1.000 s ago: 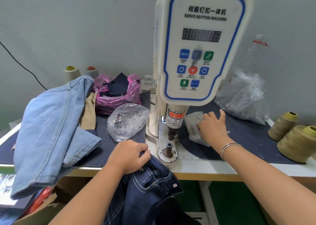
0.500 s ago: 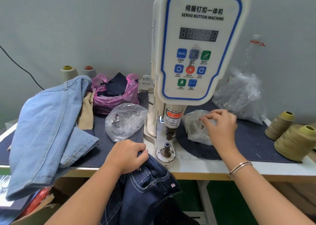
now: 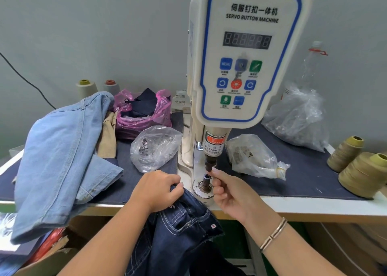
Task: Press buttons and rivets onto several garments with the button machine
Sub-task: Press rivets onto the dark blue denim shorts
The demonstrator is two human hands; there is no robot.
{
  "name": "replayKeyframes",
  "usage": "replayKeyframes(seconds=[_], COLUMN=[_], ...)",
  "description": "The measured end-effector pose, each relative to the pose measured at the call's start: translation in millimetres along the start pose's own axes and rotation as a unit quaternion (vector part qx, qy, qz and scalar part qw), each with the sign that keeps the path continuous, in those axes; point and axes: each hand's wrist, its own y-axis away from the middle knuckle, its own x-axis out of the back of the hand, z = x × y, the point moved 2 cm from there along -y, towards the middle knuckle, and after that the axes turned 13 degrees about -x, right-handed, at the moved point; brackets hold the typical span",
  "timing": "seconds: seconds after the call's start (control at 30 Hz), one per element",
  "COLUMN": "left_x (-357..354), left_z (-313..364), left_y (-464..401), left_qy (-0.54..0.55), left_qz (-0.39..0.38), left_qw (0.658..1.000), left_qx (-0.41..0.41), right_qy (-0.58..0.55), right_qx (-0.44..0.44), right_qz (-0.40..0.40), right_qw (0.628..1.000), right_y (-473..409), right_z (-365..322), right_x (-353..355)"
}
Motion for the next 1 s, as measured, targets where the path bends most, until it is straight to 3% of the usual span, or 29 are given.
replayKeyframes(seconds=[0.4,0.5,0.57,0.63,0.73,0.8,0.87,1.0], left_x=[-2.9,-1.8,-1.5,-1.6,-2.3,-2.5,-2.2,-1.8], left_z=[-1.9,-1.7,-1.2,-1.5,-2.0,-1.9,-2.0,-0.9], left_y=[0.6,1.0,1.2,0.8,0.3,0.7,1.0,0.6], left_qy=[-0.002,0.005,0.007,0.003,0.004,0.004,0.005,0.0], left_qz=[0.004,0.009,0.01,0.009,0.007,0.01,0.015,0.009], left_qw=[1.0,1.0,1.0,1.0,1.0,1.0,1.0,1.0], left_qx=[-0.003,-0.002,-0.001,-0.002,0.0,0.0,0.001,-0.004], right_qy=[-0.056,-0.009,0.042,0.122,0.296,0.399,0.45,0.468], right_qx=[-0.022,0.015,0.086,0.189,0.31,0.326,0.315,0.299], right_qz=[-0.005,0.032,0.085,0.175,0.325,0.377,0.387,0.391], right_qw=[0.998,0.999,0.992,0.959,0.843,0.77,0.741,0.734], right_y=[5.1,6.3,9.6,12.5,11.6,4.9,-4.6,-15.7], right_z=[2.0,-4.8,-21.7,-48.8,-89.3,-106.1,-115.5,-119.7], right_x=[-7.3,0.6,11.8,26.5,47.6,57.5,66.6,76.9])
